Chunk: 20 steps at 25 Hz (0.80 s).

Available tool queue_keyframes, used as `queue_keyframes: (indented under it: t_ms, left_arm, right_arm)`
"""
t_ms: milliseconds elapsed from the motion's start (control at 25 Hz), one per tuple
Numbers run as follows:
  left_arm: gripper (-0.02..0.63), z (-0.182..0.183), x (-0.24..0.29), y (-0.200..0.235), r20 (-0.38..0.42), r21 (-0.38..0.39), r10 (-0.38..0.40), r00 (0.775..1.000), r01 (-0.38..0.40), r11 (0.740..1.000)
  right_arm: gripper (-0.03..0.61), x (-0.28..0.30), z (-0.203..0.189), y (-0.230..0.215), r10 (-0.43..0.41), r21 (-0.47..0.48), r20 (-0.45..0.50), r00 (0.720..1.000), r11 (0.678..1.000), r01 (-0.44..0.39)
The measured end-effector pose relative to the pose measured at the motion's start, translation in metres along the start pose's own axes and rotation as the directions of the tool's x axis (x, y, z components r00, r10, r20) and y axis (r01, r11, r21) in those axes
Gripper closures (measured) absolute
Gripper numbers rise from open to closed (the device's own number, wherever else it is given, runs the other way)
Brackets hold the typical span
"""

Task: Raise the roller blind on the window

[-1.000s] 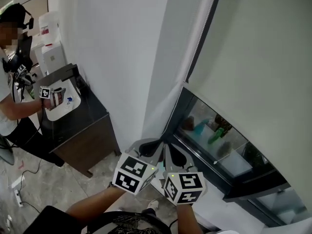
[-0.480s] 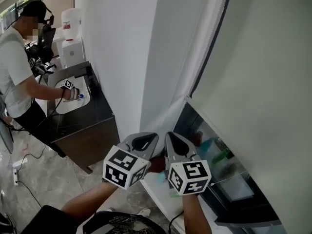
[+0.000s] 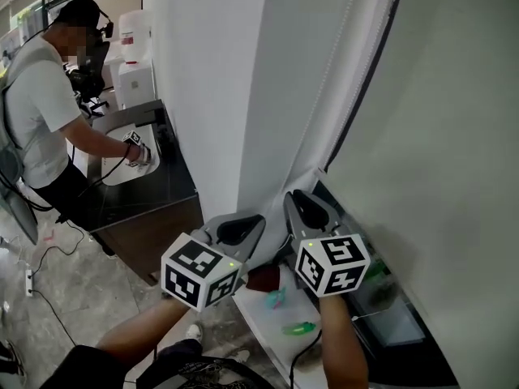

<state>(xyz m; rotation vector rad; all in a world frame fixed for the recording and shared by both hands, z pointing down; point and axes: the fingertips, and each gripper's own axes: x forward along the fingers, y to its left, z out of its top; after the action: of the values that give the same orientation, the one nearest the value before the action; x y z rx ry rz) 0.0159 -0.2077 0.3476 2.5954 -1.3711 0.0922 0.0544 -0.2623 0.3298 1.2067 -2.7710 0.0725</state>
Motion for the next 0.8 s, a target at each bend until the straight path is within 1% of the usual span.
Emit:
queue_keyframes:
  t_ms: [80, 200, 240, 280, 400, 480, 640, 800]
  left_arm:
    - [0.612, 0.004, 0.002, 0.003, 0.003, 0.009, -0.022, 1.0, 0.022, 1.0]
    - [0.61, 0.009, 0.004, 0.004, 0.003, 0.028, -0.077, 0.997, 0.077, 0.997]
    - [0.588, 0.011, 0.004, 0.003, 0.004, 0.031, -0.097, 0.995, 0.097, 0.995]
    - [0.58, 0.013, 0.004, 0.002, 0.008, 0.032, -0.115, 0.993, 0.115, 0.993]
    - [0.578, 0.021, 0.004, 0.002, 0.024, 0.038, -0.157, 0.987, 0.156, 0.987]
    - [0.578, 0.026, 0.004, 0.003, 0.031, 0.042, -0.178, 0.984, 0.176, 0.983]
    - [0.578, 0.034, 0.001, 0.005, 0.047, 0.047, -0.201, 0.978, 0.199, 0.979]
    - [0.578, 0.046, 0.002, 0.003, 0.072, 0.058, -0.22, 0.973, 0.216, 0.975]
  right_arm:
    - [0.538, 0.008, 0.002, -0.001, 0.004, -0.009, 0.004, 1.0, 1.0, -0.004]
    - [0.534, 0.017, 0.007, -0.002, -0.004, -0.041, 0.015, 1.0, 0.999, 0.005]
    - [0.531, 0.019, 0.01, -0.002, -0.007, -0.051, 0.021, 1.0, 0.999, 0.008]
    - [0.531, 0.021, 0.014, -0.002, -0.008, -0.06, 0.027, 1.0, 0.998, 0.009]
    - [0.531, 0.027, 0.024, 0.0, 0.002, -0.077, 0.044, 0.999, 0.997, 0.001]
    - [0.531, 0.031, 0.028, 0.002, 0.011, -0.083, 0.046, 0.999, 0.996, -0.007]
    - [0.557, 0.031, 0.028, 0.005, 0.035, -0.083, 0.052, 0.998, 0.996, -0.031]
    - [0.558, 0.024, 0.025, 0.003, 0.029, -0.059, 0.067, 0.997, 0.998, -0.025]
